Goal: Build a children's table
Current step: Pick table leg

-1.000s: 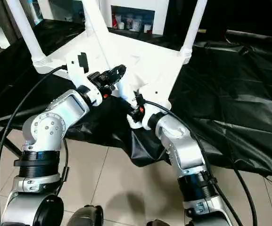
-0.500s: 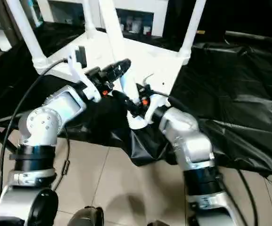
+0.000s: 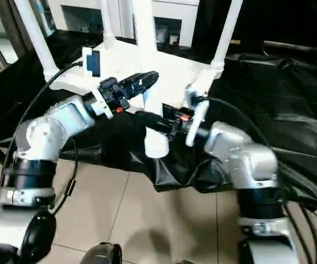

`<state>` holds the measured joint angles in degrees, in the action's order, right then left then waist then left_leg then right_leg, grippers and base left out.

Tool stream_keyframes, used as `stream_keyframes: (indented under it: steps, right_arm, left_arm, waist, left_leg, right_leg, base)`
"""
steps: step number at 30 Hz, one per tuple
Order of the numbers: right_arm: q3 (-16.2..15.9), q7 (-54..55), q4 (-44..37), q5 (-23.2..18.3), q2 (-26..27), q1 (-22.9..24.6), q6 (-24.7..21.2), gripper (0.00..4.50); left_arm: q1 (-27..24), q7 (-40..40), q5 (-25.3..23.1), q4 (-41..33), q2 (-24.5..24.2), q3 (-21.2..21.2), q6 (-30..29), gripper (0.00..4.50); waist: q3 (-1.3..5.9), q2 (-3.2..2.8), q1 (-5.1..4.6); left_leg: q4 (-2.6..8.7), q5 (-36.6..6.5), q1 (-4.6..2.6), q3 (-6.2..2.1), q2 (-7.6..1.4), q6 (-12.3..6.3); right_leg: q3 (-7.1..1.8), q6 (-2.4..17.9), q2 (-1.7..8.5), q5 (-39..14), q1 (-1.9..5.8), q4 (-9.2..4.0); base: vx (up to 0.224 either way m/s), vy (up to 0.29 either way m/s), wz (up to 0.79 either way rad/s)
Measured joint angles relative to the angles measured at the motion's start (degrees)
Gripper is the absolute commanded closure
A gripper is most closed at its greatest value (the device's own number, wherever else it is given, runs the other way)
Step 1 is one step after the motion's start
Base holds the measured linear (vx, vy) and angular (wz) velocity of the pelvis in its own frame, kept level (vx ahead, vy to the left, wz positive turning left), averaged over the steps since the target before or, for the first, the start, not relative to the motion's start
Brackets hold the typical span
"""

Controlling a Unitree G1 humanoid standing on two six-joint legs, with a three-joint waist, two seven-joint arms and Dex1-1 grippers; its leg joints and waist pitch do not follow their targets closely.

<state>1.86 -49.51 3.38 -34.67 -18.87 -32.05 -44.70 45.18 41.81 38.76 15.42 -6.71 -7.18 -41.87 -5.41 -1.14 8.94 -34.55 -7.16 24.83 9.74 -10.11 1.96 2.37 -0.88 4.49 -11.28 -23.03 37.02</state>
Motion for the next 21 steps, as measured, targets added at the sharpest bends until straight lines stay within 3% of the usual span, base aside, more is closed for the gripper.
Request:
stream_keyframes:
  steps: [3,5,16,17,21]
  right_arm:
    - [-0.91,-2.61,-0.04,-1.11,-2.69,-0.51,-2.99,1.35]
    - [-1.83,-3.33,-0.43,-1.27,-3.17,-0.67,-4.24,1.64]
    - [-2.58,-2.78,-0.46,-0.75,-2.29,-1.16,-4.55,2.52]
    - [-2.59,-2.20,-0.46,-0.68,-1.90,-1.30,-4.48,2.53]
    - [-2.88,-0.09,-0.45,0.15,-0.92,-1.35,-3.88,2.56]
  left_arm:
    - [0.29,2.94,1.28,1.23,-0.62,0.22,-0.34,2.65]
    - [0.61,4.05,2.44,1.23,-0.39,0.03,-0.39,2.65]
    - [0.84,5.06,3.76,1.15,0.07,-0.89,-0.41,2.65]
    - [0.86,4.58,3.77,1.05,-0.02,-0.93,-0.28,2.09]
    - [0.83,1.10,1.60,-1.15,0.33,-0.01,0.20,1.89]
  waist:
    - [0.00,0.01,0.21]
    - [0.04,0.07,0.29]
    - [0.26,0.36,0.77]
    - [0.27,0.37,0.81]
    - [0.31,0.43,0.89]
  left_leg:
    - [0.00,0.01,0.00,0.00,-0.01,0.00]
    - [0.00,0.01,0.00,0.01,-0.01,-0.01]
    - [-0.03,0.02,0.00,0.04,-0.02,-0.03]
    - [-0.03,0.02,0.00,0.04,-0.02,-0.03]
    - [-0.03,0.02,0.02,0.05,-0.02,-0.02]
  right_leg:
    - [0.01,0.00,0.00,0.01,0.00,0.01]
    - [0.00,0.00,0.00,0.02,0.00,0.01]
    - [0.00,-0.01,0.01,0.03,0.00,0.01]
    - [0.00,-0.01,0.01,0.04,0.00,0.02]
    - [0.00,-0.03,0.04,0.06,0.00,0.01]
  base:
    - [0.000,0.000,0.00]
    - [0.000,0.000,0.00]
    - [0.000,0.000,0.00]
    - [0.000,0.000,0.00]
    - [0.000,0.000,0.00]
